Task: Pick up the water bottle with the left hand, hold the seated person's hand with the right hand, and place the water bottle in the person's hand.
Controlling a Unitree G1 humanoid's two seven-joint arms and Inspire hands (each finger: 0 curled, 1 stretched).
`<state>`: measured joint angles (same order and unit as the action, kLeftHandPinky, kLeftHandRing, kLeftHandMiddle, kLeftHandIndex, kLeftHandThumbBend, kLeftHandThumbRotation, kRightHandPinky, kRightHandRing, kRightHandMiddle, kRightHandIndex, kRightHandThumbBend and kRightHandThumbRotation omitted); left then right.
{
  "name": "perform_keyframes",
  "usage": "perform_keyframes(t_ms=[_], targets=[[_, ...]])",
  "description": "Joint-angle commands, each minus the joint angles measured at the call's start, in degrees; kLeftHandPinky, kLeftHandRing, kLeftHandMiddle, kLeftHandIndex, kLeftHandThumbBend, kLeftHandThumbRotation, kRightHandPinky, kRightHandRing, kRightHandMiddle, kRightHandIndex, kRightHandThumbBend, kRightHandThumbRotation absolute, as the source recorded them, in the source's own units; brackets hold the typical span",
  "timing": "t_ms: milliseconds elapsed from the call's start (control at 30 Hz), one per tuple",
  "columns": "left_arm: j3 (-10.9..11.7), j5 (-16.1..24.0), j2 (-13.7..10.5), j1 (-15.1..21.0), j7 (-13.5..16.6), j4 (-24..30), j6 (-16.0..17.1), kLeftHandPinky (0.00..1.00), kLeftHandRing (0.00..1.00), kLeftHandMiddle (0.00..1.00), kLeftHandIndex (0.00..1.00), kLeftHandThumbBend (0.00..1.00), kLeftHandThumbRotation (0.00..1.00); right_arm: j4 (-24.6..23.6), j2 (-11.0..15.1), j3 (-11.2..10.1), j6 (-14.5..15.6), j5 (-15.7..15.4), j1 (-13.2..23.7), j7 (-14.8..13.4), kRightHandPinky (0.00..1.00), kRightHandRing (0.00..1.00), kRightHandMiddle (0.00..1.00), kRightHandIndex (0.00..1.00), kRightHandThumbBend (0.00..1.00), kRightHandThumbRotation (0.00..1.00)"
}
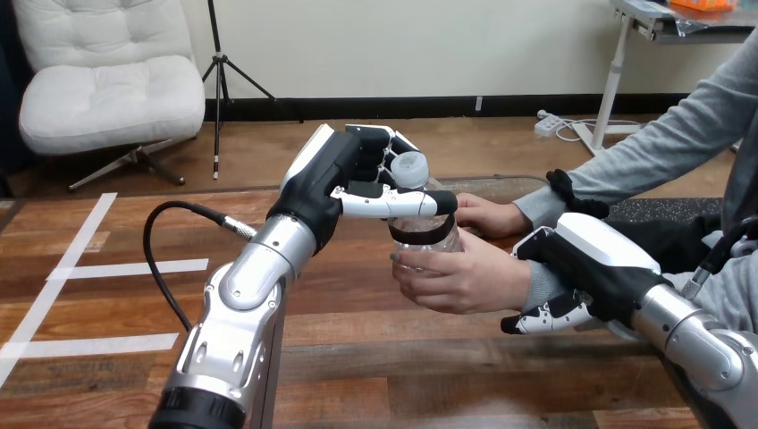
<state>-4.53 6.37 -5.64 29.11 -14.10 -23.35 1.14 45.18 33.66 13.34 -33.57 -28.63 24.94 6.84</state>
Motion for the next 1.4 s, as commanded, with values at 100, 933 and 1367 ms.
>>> perform_keyframes(t_ms=[100,933,1367], targets=[[-0.2,-0.8,0.2,1.2,0.0,3.9,-0.1,0.25,0.31,0.37,0.39,0.73,0.0,-2.6,-0.3,-0.9,-1.3,1.1,4.9,-1.0,0.18,0.22,0.29,0.3,0.63,0.0],[0.4,-1.0,0.9,1.1,1.7,3.7,-0.7,0.27,0.33,0.38,0.4,0.73,0.0,-2.6,-0.2,-0.8,-0.7,0.7,4.9,-1.1,0.19,0.23,0.3,0.31,0.63,0.0],[1.0,-2.4,1.0,1.6,1.7,1.5,-0.3,0.41,0.48,0.52,0.51,0.74,0.12,-3.5,0.1,-0.9,-0.6,1.0,4.5,-0.5,0.19,0.23,0.3,0.31,0.62,0.0]])
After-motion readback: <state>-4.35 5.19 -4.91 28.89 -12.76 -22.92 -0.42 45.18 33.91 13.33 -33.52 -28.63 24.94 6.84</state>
